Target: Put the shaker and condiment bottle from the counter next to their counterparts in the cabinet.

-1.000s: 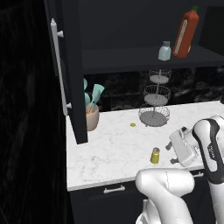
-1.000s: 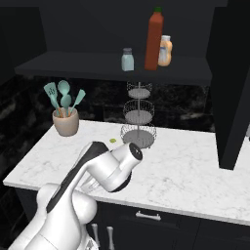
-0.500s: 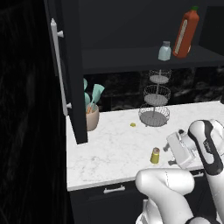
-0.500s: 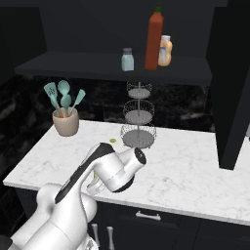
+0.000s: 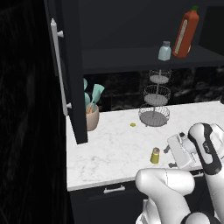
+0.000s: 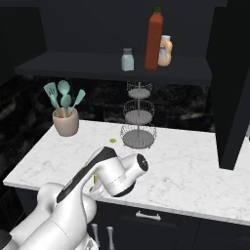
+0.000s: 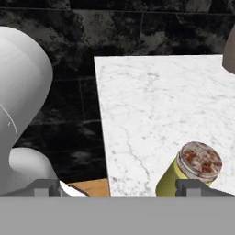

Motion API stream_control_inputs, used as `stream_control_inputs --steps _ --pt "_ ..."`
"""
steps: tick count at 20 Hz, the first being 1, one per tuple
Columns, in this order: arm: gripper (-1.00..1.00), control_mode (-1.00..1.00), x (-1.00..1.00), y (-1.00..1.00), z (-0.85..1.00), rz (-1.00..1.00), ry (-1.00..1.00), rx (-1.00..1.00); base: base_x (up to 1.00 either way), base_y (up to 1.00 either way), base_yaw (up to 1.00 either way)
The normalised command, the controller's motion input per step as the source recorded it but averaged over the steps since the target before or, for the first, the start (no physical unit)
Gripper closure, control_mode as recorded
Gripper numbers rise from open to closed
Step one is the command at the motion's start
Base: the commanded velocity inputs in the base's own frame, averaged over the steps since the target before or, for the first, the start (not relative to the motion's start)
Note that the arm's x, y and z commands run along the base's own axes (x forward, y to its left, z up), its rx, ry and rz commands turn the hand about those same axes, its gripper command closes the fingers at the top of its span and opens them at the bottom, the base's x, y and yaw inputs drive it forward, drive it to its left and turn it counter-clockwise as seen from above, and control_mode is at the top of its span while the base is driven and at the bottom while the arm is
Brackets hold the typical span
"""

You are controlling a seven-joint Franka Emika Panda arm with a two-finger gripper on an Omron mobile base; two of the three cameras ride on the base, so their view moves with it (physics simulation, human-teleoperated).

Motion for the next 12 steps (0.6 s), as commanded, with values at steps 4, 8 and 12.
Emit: stream_control_inputs --steps 4,8,12 --pt "-1.0 -1.0 0.1 0.0 0.0 -0.02 0.0 0.01 0.0 0.0 0.0" --pt "-1.0 -1.0 0.26 0.0 0.0 -0.01 0.0 0.01 0.0 0.0 0.0" --pt "-1.0 -1.0 0.32 0.0 0.0 0.0 0.0 0.01 0.0 0.0 0.0"
